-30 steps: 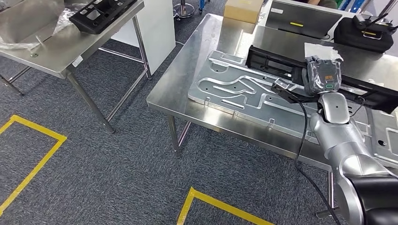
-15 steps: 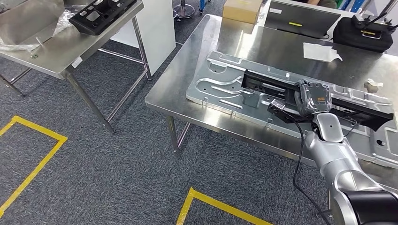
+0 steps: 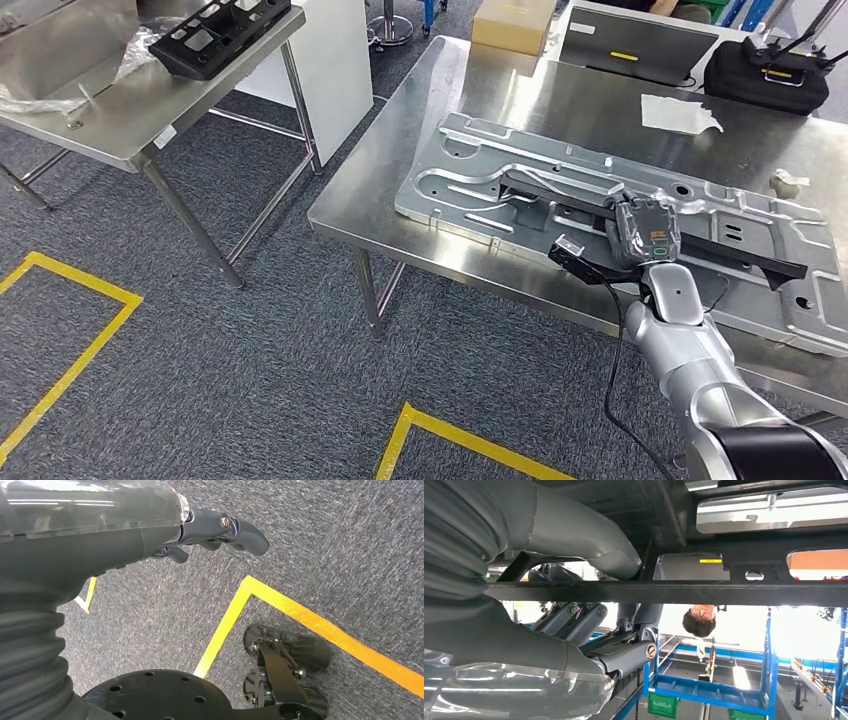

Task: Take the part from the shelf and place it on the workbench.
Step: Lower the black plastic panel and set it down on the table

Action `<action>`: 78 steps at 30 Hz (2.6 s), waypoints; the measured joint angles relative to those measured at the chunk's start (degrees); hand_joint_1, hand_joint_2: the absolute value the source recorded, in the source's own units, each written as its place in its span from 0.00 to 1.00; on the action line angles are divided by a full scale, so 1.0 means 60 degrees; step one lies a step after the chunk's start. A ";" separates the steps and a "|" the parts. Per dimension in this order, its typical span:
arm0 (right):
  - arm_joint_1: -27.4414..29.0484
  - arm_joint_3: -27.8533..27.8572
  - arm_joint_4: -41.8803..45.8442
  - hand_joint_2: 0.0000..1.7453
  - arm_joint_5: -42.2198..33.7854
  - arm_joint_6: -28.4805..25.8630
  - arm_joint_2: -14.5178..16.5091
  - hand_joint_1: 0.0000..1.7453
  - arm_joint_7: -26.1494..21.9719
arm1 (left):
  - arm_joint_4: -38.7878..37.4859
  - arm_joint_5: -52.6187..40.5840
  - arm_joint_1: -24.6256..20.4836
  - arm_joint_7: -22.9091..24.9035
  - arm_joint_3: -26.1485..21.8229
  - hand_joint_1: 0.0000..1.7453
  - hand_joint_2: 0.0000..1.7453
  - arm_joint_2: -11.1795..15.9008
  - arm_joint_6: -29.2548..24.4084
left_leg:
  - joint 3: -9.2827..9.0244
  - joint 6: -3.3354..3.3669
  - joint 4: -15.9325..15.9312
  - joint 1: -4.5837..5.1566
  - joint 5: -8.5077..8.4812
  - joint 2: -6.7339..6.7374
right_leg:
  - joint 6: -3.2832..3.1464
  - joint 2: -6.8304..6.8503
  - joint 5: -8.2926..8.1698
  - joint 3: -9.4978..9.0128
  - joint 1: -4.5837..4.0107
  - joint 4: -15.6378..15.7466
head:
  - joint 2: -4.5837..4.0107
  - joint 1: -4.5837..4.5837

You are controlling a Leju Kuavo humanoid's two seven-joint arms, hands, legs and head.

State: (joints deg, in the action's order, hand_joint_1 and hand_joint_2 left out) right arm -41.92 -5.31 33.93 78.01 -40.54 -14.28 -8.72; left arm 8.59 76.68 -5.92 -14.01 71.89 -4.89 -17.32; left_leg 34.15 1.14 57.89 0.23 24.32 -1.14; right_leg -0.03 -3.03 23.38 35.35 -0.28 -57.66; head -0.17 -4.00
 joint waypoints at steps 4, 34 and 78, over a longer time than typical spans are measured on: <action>0.0039 0.0053 0.0036 1.00 -0.0004 0.0000 0.0015 1.00 -0.0042 | 0.0000 -0.0062 0.0000 -0.0083 0.0004 0.00 1.00 0.0006 0.0163 | -0.0010 0.0000 0.0001 0.0000 -0.0001 0.0004 | 0.0000 0.0000 0.0000 -0.0009 0.0000 0.0000 | 0.0000 0.0000; 0.0498 0.0312 0.0548 0.00 0.0088 0.0029 0.0063 0.00 -0.0219 | 0.0000 -0.0385 -0.0030 -0.0098 0.0081 0.00 1.00 0.0049 0.0593 | -0.0003 -0.0001 0.0001 0.0000 0.0003 0.0006 | -0.0005 0.0008 0.0008 -0.0006 0.0001 -0.0001 | 0.0000 0.0000; -0.0440 0.0587 0.5512 0.00 -1.1267 0.4374 -0.2211 0.00 -0.1435 | 0.0000 -0.0066 0.0009 -0.0864 0.0260 0.00 1.00 0.0137 0.1210 | -0.0001 0.0013 0.0004 0.0010 0.0010 -0.0035 | 0.0007 0.0055 0.0024 -0.0011 0.0003 0.0001 | 0.0001 0.0000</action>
State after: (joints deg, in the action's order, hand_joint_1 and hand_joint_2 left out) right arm -44.56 -1.79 67.01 10.40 -14.30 -27.55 -17.33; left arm 8.59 76.29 -5.86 -19.20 73.45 -4.07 -10.06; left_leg 34.14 1.22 57.91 0.28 24.38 -1.35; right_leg 0.01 -2.70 23.52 35.28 -0.27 -57.66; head -0.17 -4.00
